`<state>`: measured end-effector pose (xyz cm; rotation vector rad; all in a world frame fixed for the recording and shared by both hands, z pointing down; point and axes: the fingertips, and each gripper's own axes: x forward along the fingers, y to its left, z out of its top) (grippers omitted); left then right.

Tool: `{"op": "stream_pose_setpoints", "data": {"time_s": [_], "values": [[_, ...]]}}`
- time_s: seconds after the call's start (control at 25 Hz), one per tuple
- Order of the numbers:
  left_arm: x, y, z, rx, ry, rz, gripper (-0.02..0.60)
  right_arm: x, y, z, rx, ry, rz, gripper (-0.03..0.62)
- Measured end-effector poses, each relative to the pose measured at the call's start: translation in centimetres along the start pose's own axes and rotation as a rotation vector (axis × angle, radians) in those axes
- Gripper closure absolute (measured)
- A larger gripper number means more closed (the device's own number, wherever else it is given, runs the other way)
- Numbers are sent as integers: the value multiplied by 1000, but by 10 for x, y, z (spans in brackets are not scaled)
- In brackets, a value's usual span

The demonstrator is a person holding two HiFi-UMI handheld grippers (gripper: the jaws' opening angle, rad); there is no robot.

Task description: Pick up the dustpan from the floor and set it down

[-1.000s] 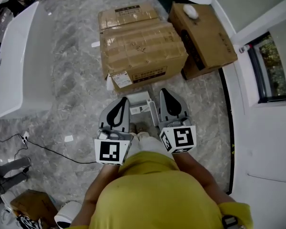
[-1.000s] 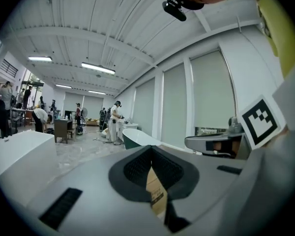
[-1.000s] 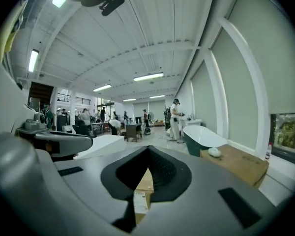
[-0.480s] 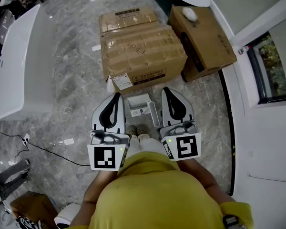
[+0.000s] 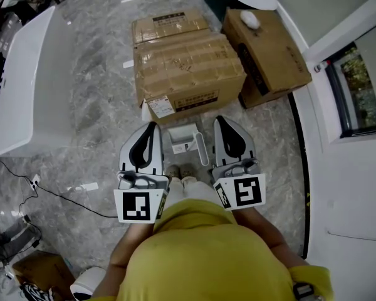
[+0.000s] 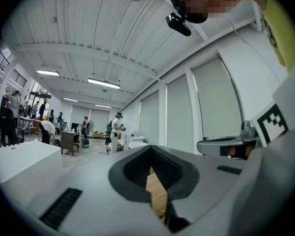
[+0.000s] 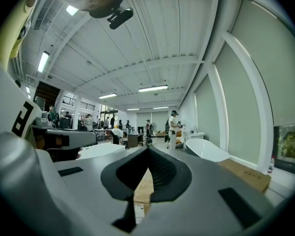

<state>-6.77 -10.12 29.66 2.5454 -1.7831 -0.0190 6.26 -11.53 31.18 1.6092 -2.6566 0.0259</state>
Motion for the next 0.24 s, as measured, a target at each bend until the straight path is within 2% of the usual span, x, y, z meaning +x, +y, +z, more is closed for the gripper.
{"op": "stream_pose_setpoints", "data": {"time_s": [0.24], "values": [[0, -10, 7, 12, -35, -13, 581, -5, -1, -1, -2, -6, 10, 585]]}}
